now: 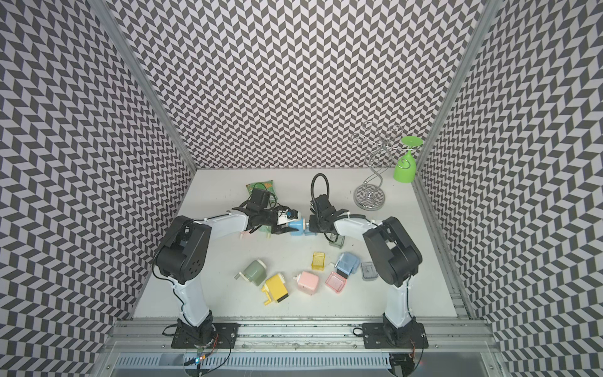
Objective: Put the tray back into the pencil sharpener
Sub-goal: Close the container of the pencil sharpener.
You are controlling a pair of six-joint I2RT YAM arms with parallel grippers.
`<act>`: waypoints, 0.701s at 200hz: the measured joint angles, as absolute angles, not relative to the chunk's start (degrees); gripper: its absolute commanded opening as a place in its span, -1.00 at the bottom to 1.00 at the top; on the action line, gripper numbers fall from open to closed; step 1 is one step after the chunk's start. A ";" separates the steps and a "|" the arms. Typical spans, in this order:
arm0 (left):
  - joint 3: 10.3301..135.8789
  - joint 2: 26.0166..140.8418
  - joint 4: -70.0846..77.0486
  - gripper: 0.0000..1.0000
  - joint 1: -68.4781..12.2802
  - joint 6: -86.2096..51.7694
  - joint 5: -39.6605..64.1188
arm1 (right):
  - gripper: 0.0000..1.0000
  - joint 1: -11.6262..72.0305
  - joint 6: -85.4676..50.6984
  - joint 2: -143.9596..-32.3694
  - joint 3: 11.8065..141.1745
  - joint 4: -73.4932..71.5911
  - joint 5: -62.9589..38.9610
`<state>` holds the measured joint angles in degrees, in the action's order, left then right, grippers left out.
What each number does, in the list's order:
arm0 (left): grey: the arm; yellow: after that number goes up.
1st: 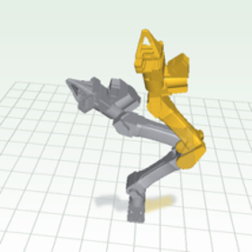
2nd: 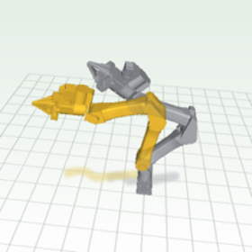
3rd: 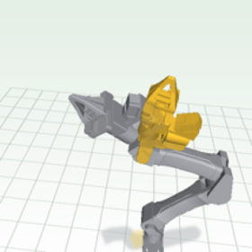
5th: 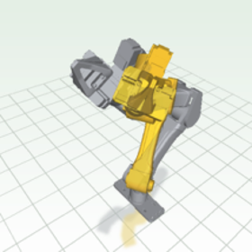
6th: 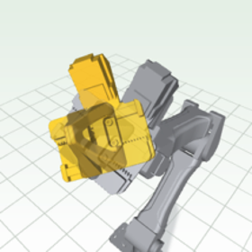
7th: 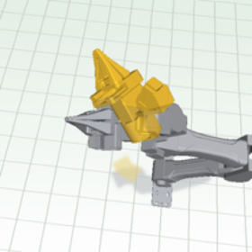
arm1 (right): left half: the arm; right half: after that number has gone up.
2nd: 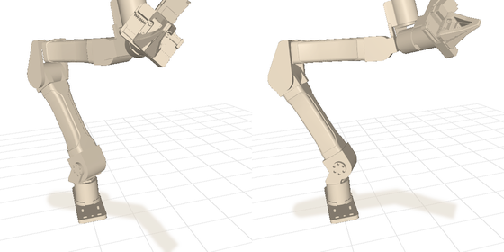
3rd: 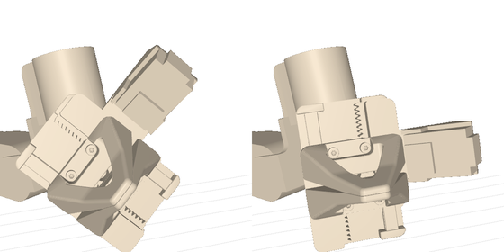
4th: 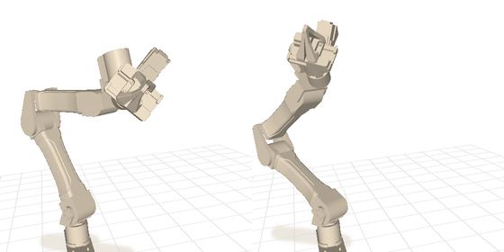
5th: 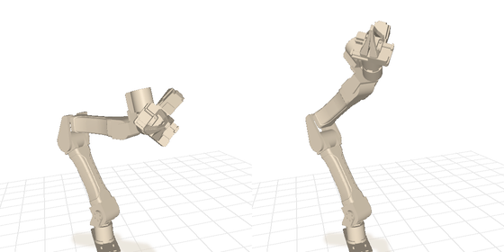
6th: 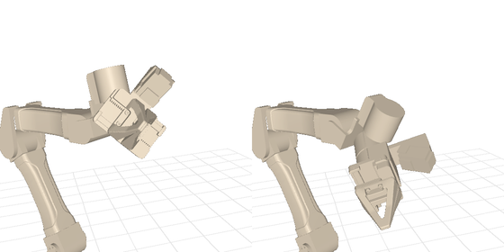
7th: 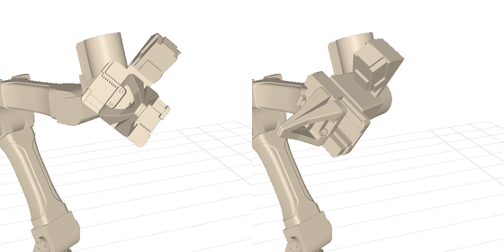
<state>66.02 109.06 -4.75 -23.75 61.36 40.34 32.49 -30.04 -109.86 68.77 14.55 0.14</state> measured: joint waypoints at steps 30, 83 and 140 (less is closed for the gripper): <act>66.02 109.06 -4.73 0.15 -23.75 61.17 40.34 | -0.67 32.49 -30.02 -109.86 68.77 14.37 -1.15; 66.02 109.06 -4.71 0.14 -23.75 60.73 40.29 | -0.71 32.42 -30.02 -109.86 68.77 14.09 -3.20; 66.02 109.06 -4.67 0.12 -23.77 60.53 40.18 | -0.72 32.29 -32.25 -109.86 67.66 12.32 -3.60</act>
<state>66.02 109.06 -4.67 -23.77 60.53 40.18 32.29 -32.25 -109.86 67.66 12.32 -3.60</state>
